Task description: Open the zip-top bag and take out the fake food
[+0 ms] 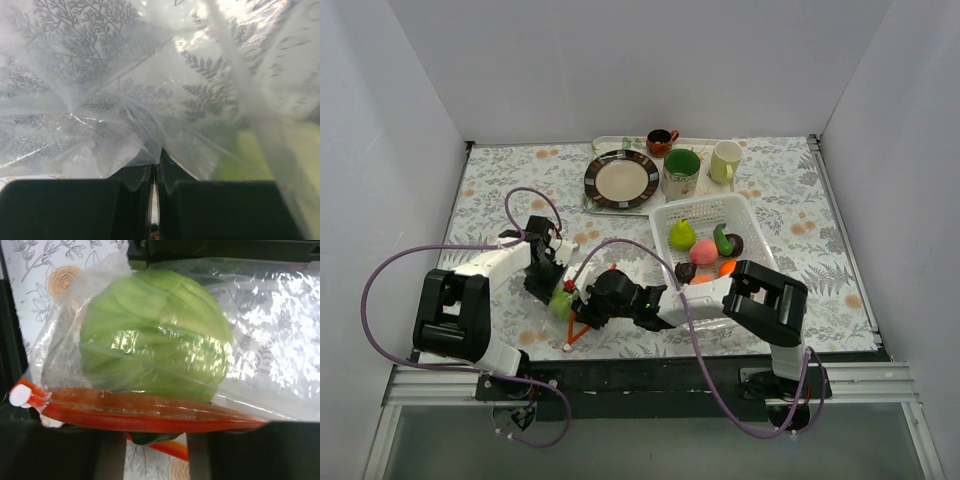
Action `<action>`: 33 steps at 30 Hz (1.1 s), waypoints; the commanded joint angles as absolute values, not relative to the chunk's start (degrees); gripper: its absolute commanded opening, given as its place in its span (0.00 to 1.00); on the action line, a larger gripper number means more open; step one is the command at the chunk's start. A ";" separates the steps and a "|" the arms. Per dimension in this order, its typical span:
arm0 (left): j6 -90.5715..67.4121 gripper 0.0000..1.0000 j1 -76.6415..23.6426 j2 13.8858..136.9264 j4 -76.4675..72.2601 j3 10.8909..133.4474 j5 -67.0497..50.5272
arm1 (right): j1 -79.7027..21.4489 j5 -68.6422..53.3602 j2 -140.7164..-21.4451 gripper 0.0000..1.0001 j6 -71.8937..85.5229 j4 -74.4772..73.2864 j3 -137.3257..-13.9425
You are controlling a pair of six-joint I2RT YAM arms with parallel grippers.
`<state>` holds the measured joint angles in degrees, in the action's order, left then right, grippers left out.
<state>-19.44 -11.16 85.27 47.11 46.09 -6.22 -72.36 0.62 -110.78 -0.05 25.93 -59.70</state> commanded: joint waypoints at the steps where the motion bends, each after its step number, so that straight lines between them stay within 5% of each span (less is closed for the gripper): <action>1: -18.81 0.00 -11.08 85.34 45.71 43.86 -5.46 | -72.51 -0.62 -101.61 0.30 5.44 26.12 -56.09; 9: -17.49 0.00 -4.22 89.38 47.37 53.78 -7.21 | -72.86 6.50 -82.11 0.26 10.02 14.16 -43.60; 19: -18.19 0.00 -3.78 87.46 46.93 51.77 -6.41 | -72.51 25.46 -50.66 0.26 13.36 -7.19 -40.17; 23: -18.37 0.00 -3.69 85.43 48.34 51.59 -7.82 | -67.70 36.64 -45.88 0.22 14.41 -12.90 -40.52; 33: -19.07 0.00 -4.65 78.58 55.45 56.42 -13.09 | -51.86 31.91 -51.85 0.22 16.52 -16.43 -42.80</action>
